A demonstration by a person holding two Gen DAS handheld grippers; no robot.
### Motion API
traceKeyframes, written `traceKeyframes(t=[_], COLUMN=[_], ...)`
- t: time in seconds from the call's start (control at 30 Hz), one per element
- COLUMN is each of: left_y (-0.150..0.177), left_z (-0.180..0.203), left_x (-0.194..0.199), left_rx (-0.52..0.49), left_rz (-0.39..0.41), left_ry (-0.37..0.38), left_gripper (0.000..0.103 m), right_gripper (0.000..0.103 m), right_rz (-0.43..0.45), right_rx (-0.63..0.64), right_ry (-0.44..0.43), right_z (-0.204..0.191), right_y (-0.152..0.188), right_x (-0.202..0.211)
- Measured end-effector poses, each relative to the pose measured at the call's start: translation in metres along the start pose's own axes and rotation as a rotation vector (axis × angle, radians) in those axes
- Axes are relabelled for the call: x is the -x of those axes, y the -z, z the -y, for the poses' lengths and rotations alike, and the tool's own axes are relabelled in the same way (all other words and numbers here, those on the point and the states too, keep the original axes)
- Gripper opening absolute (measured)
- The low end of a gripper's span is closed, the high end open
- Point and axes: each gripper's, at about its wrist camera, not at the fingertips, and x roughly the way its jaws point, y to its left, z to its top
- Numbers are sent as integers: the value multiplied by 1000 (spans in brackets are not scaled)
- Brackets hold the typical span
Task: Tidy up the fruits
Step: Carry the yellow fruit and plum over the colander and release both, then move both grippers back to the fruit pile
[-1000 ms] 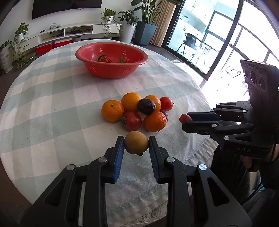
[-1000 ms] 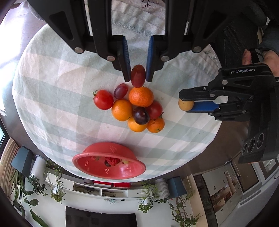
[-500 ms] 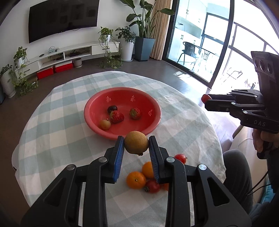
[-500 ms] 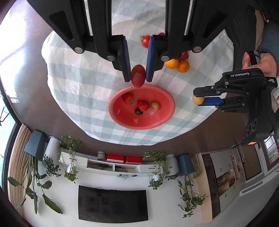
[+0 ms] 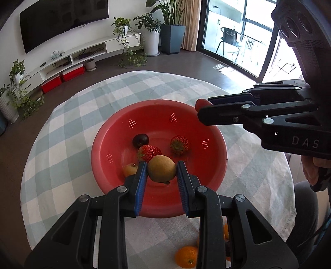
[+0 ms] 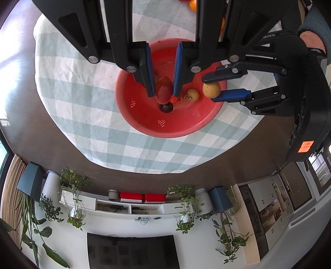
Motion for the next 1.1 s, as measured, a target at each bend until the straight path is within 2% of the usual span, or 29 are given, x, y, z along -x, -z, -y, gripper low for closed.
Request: traceKeyframes(t=[0.23,0.5,0.73,1.1], left_y=[-2,2,4,3], left_z=[3,3,1,-9], left_x=[-32,-53,-65,-65], left_rx=[-39,-57,-51,-32], left_rz=[-50,-85,-93,-91], left_ry=[-4,-9,-2,-5], left_gripper=[27,27,27,28], right_gripper=[20,20,20,20], right_rz=[-82,-125,-154,-148], right_rx=[-14,17,27,26], right_ry=[15,54,81,96], right_z=[9,9,11,10], right_y=[-5,-2,3,3], right_x=[-49,-77,-91,-90])
